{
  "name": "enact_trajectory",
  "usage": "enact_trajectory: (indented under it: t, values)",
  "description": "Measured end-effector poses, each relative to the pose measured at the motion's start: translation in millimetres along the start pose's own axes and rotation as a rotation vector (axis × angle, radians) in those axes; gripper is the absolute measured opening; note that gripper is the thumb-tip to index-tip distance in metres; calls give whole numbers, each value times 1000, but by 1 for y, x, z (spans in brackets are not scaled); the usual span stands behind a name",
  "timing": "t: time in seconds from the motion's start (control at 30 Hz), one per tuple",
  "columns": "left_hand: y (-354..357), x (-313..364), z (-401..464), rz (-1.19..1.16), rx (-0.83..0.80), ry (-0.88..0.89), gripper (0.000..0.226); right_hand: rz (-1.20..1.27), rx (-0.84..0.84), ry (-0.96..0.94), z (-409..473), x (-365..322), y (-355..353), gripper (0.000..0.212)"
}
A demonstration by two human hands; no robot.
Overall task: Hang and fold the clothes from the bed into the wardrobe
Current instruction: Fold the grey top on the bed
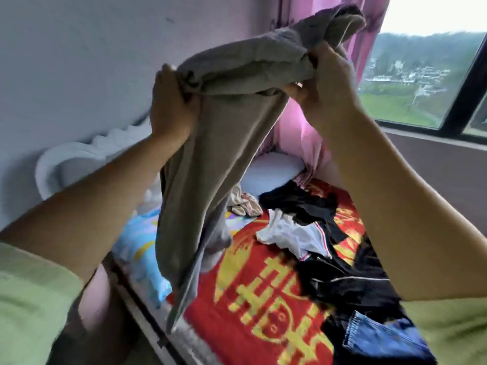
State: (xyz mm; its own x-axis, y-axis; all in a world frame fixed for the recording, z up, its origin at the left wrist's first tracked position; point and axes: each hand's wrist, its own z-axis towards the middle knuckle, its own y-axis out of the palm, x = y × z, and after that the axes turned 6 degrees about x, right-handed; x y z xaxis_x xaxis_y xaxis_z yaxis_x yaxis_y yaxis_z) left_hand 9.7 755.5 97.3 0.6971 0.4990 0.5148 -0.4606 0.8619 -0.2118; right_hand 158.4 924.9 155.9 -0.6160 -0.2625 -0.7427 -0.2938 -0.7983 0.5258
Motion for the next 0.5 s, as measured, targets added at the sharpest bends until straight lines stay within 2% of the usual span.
enact_trajectory:
  t: [0.1,0.2,0.27,0.33,0.4,0.43,0.5]
  values:
    - [17,14,-25,23,5,144,51,42,70,-47,-1,-12,-43,27]
    - [48,21,-96,17,-126,171,38,0,175,3,-22,-4,-106,26]
    - [73,12,-155,78,-281,201,38,-76,315,68,-49,11,-156,4]
    - [103,-3,-221,100,-437,222,39,-221,524,160,-86,31,-212,22]
    - [120,-13,-294,114,-631,185,34,-368,670,265,-133,52,-268,24]
    - [122,-15,-330,125,-756,150,32,-435,709,338,-154,64,-296,24]
    - [121,-13,-415,153,-1131,48,36,-598,840,523,-213,91,-357,25]
